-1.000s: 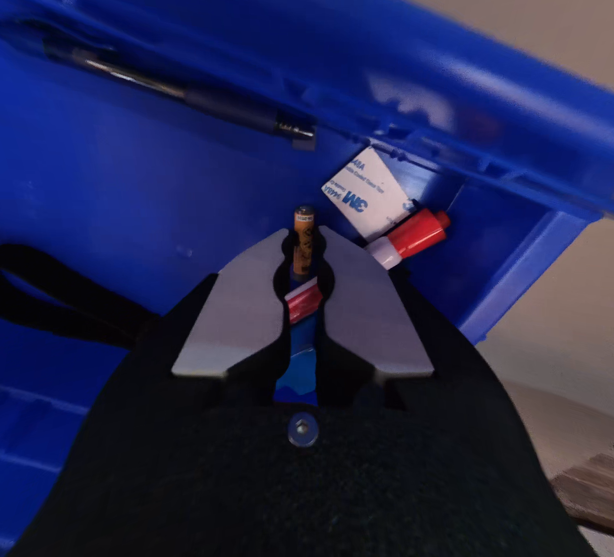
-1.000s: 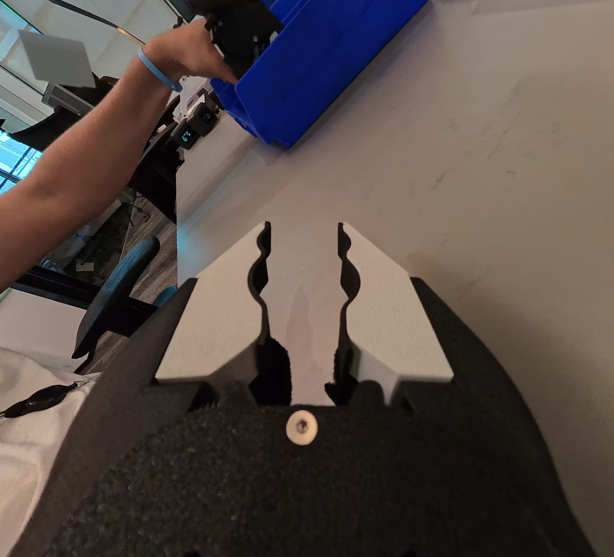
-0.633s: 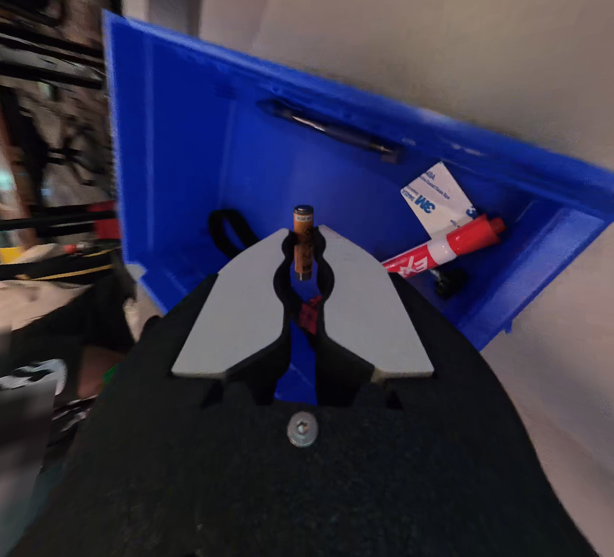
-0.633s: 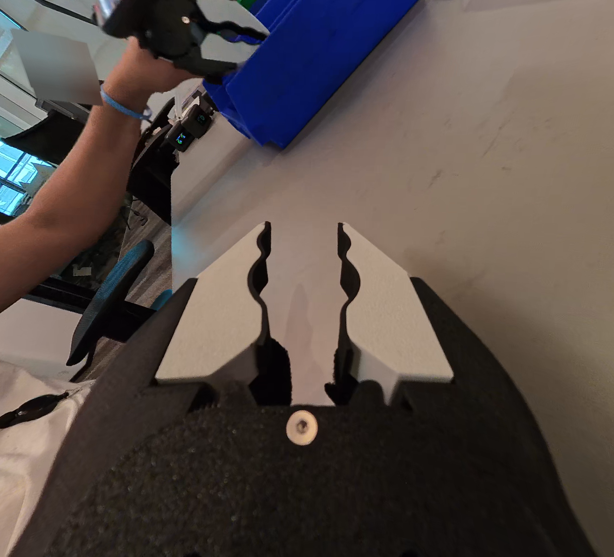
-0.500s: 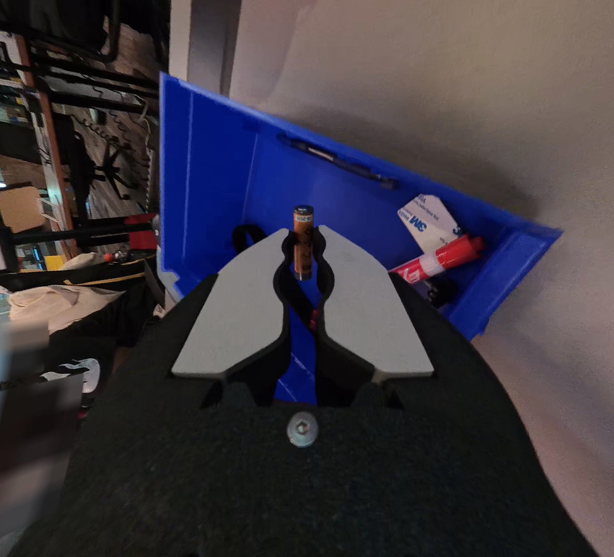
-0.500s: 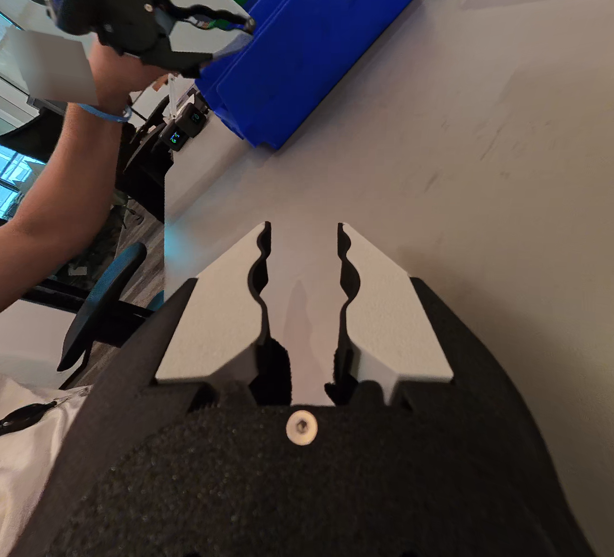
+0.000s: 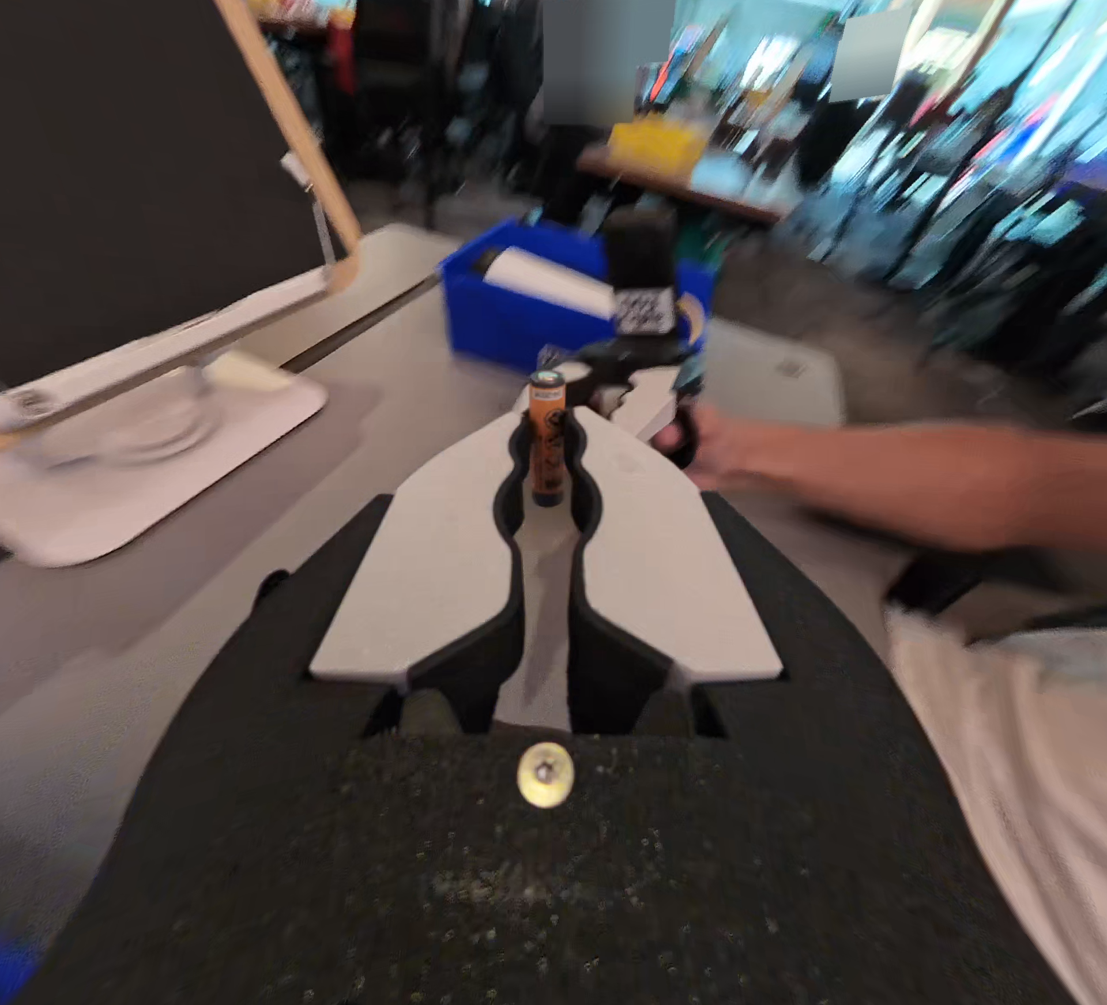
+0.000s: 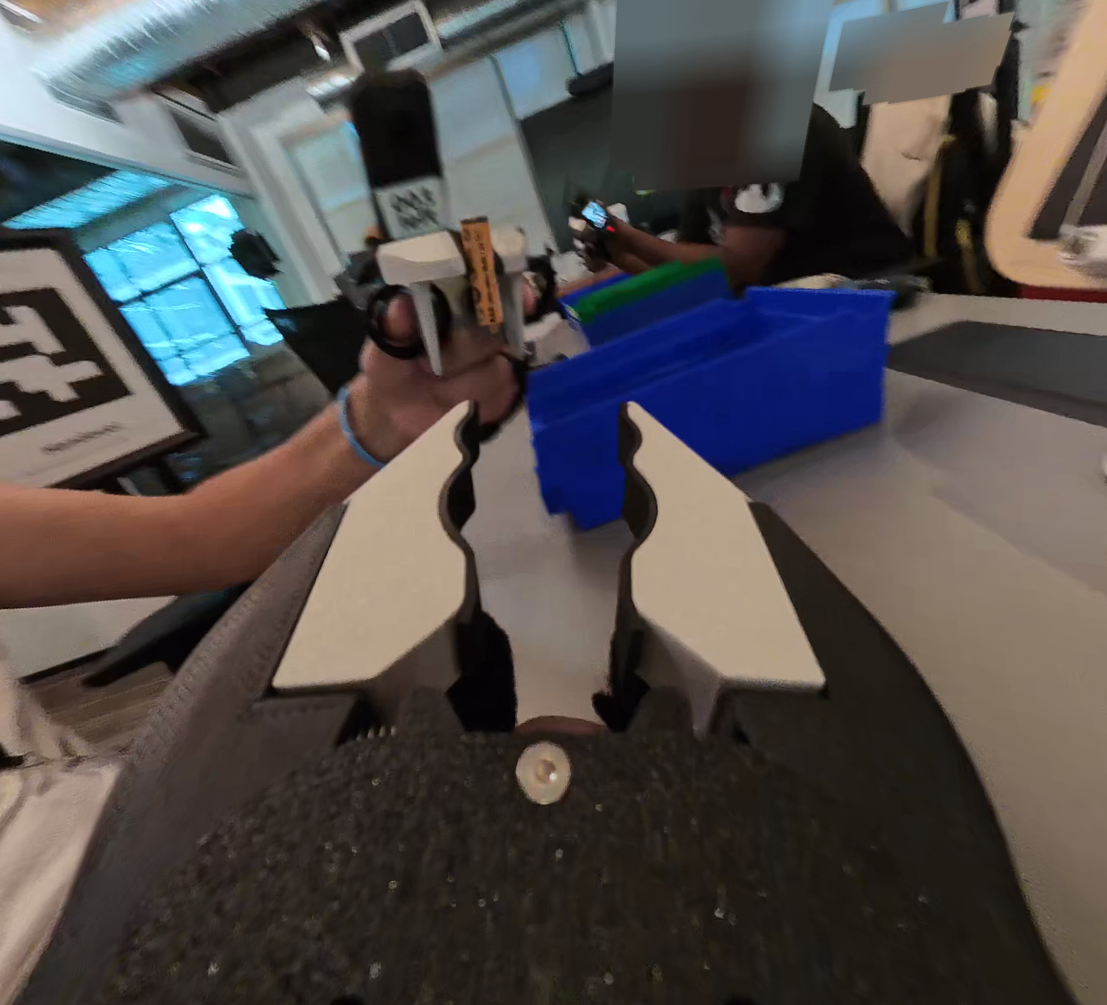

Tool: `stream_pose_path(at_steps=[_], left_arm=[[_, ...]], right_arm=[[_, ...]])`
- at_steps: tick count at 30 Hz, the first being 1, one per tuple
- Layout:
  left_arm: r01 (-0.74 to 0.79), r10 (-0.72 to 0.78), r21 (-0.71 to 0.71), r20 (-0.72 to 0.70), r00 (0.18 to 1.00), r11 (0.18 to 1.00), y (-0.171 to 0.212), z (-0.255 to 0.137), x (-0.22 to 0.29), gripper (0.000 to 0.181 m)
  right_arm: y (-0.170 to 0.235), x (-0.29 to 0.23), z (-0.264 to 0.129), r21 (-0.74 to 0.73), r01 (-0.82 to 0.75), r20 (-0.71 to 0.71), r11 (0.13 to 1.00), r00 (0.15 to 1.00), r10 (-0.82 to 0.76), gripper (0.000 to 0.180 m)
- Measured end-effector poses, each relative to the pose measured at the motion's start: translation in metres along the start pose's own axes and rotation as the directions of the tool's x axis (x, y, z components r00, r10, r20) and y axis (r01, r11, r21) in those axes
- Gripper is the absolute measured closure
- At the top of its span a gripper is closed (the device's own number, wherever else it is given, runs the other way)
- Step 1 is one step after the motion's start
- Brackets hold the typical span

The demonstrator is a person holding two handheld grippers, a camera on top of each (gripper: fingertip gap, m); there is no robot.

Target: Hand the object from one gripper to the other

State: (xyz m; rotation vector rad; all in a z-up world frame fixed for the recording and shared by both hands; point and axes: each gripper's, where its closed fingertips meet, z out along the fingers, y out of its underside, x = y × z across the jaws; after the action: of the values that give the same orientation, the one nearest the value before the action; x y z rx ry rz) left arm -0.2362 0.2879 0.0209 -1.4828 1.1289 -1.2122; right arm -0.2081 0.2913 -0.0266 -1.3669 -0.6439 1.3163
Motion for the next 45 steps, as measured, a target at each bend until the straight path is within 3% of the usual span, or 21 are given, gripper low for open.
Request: stream_pose_path(at_steps=[3,8,12,16,22,27,29,32,35,36,38,45], left_arm=[[0.125,-0.108,0.117,-0.146,0.983,0.985,-0.006,0.008,0.015,0.171],[0.167,-0.145,0.084,-0.216,0.966,0.982,0.011,0.025,0.028,0.171],[0.163,-0.149,0.046,-0.221,0.964,0.986,0.024,0.037,0.033,0.171],[0.164,-0.153,0.027,-0.238,0.959,0.986,0.03,0.04,0.038,0.171],[0.106,-0.108,-0.02,-0.165,0.98,0.994,0.039,0.039,0.029,0.169],[-0.111,0.117,-0.106,0.045,0.992,0.988,0.045,0.034,0.008,0.129],[-0.234,0.267,-0.224,0.127,0.955,0.946,0.056,0.034,0.001,0.116],[-0.308,0.422,-0.416,0.214,0.881,0.856,0.074,0.039,-0.006,0.103],[-0.427,0.579,-0.46,0.261,0.773,0.778,0.07,0.051,-0.005,0.104],[-0.455,0.614,-0.467,0.276,0.74,0.758,0.068,0.053,-0.005,0.107],[-0.481,0.646,-0.471,0.294,0.705,0.739,0.065,0.054,-0.005,0.109],[-0.448,0.606,-0.461,0.284,0.743,0.766,0.072,0.054,-0.006,0.117]], right_arm=[[0.003,-0.023,0.004,-0.004,-0.044,0.127,0.999,0.991,0.044,0.136],[-0.001,-0.044,0.001,0.042,-0.146,0.248,0.988,0.96,0.131,0.139],[0.007,-0.05,0.005,-0.001,-0.112,0.241,0.994,0.964,0.109,0.143],[0.012,-0.039,0.002,-0.001,-0.072,0.158,0.997,0.985,0.071,0.17],[0.017,-0.028,-0.003,-0.036,-0.109,0.114,0.993,0.987,0.113,0.17],[0.017,-0.005,-0.021,-0.064,-0.276,0.035,0.959,0.96,0.278,0.17],[0.018,0.007,-0.03,-0.067,-0.423,-0.001,0.904,0.906,0.424,0.17],[0.014,0.019,-0.035,0.035,-0.657,0.045,0.753,0.753,0.656,0.17],[0.02,0.016,-0.029,0.035,-0.829,0.166,0.558,0.555,0.815,0.171],[0.02,0.01,-0.025,0.008,-0.849,0.215,0.528,0.517,0.828,0.171],[0.022,0.003,-0.018,-0.02,-0.862,0.244,0.507,0.487,0.839,0.171],[0.032,-0.01,-0.003,-0.078,-0.864,0.239,0.497,0.468,0.851,0.171]])
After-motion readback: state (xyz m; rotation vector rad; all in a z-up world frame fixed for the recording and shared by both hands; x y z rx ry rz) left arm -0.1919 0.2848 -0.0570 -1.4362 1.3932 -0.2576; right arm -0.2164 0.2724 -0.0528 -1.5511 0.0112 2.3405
